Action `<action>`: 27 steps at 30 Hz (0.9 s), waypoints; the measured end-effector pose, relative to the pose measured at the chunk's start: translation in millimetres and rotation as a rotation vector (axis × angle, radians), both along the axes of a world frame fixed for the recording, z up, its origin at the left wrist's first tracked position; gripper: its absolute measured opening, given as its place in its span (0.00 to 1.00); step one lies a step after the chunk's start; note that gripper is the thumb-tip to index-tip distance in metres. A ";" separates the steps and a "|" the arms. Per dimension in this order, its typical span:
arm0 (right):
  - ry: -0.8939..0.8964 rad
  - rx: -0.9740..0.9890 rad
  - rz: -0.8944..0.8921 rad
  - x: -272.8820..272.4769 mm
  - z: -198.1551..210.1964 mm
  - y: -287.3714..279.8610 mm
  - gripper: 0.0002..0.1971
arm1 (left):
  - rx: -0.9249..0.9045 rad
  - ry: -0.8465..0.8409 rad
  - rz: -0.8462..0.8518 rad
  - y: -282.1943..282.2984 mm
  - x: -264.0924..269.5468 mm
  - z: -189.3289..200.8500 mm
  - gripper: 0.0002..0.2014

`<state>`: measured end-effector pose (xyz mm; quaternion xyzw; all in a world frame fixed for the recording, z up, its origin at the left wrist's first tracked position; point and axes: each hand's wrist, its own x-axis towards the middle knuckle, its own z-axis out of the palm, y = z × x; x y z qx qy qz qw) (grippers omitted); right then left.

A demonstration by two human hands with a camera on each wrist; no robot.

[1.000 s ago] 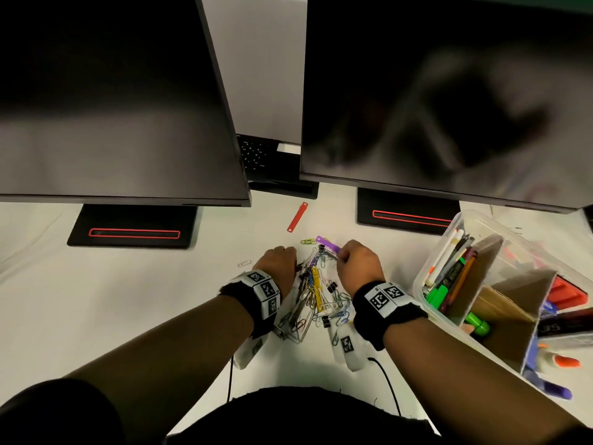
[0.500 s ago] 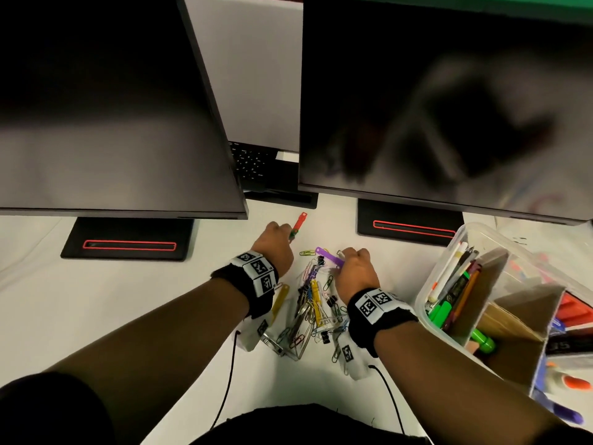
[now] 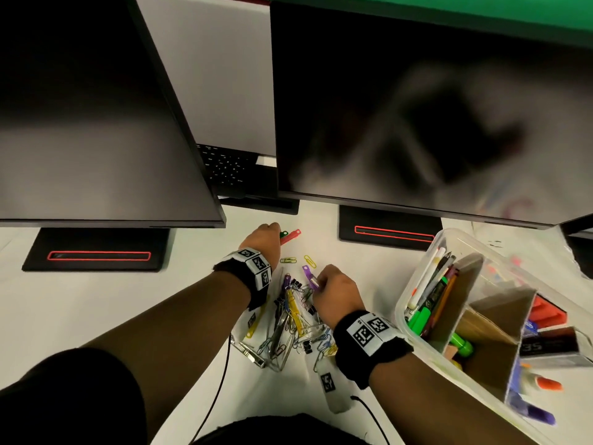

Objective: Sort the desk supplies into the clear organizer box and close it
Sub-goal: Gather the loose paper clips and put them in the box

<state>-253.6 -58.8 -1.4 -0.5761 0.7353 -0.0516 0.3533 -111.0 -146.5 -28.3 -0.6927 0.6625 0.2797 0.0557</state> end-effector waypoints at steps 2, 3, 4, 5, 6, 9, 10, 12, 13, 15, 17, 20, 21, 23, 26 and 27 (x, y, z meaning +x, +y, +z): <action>-0.041 -0.011 -0.012 3.4 2.5 -2.2 0.08 | 0.025 -0.028 -0.043 4.1 2.3 0.8 0.16; -0.056 -0.013 -0.014 5.1 3.7 -4.0 0.08 | 0.038 -0.044 -0.067 6.9 3.6 1.4 0.15; -0.067 -0.015 -0.013 8.2 4.1 -5.9 0.08 | 0.049 -0.057 -0.088 10.9 6.5 1.2 0.14; -0.071 -0.020 -0.010 10.4 4.5 -8.7 0.09 | 0.051 -0.063 -0.106 14.3 8.7 1.0 0.14; -0.074 -0.022 -0.002 13.2 4.3 -11.6 0.10 | 0.055 -0.071 -0.119 18.5 11.4 0.9 0.14; -0.075 0.011 0.052 24.5 3.7 -18.8 0.12 | 0.075 -0.080 -0.154 33.5 21.2 2.3 0.13; -0.069 0.026 0.077 26.9 3.0 -21.0 0.11 | 0.081 -0.073 -0.172 37.9 24.0 2.9 0.13; -0.035 0.041 0.146 31.6 0.5 -24.7 0.09 | 0.082 -0.047 -0.175 47.6 31.9 4.5 0.10; -0.003 0.041 0.181 32.5 -0.9 -26.9 0.08 | 0.077 -0.029 -0.155 51.9 35.3 6.0 0.09; 0.083 0.043 0.257 34.1 -3.6 -30.6 0.11 | 0.063 0.005 -0.093 60.3 43.1 10.3 0.08; 0.166 0.061 0.325 35.5 -6.7 -33.5 0.15 | 0.052 0.038 -0.035 68.4 49.1 16.2 0.08; 0.218 0.102 0.355 38.1 -10.6 -37.0 0.16 | 0.060 0.067 0.014 78.7 53.5 23.0 0.09; 0.219 0.117 0.352 39.4 -11.1 -37.6 0.16 | 0.066 0.070 0.023 81.7 53.8 23.7 0.10; 0.211 0.133 0.333 41.7 -11.9 -37.2 0.16 | 0.081 0.062 0.028 88.3 52.6 23.4 0.10; 0.211 0.132 0.298 44.1 -13.5 -33.3 0.20 | 0.123 0.030 0.037 96.6 47.8 23.1 0.12; 0.212 0.127 0.291 44.8 -14.3 -31.4 0.21 | 0.134 0.024 0.042 99.0 46.2 22.6 0.13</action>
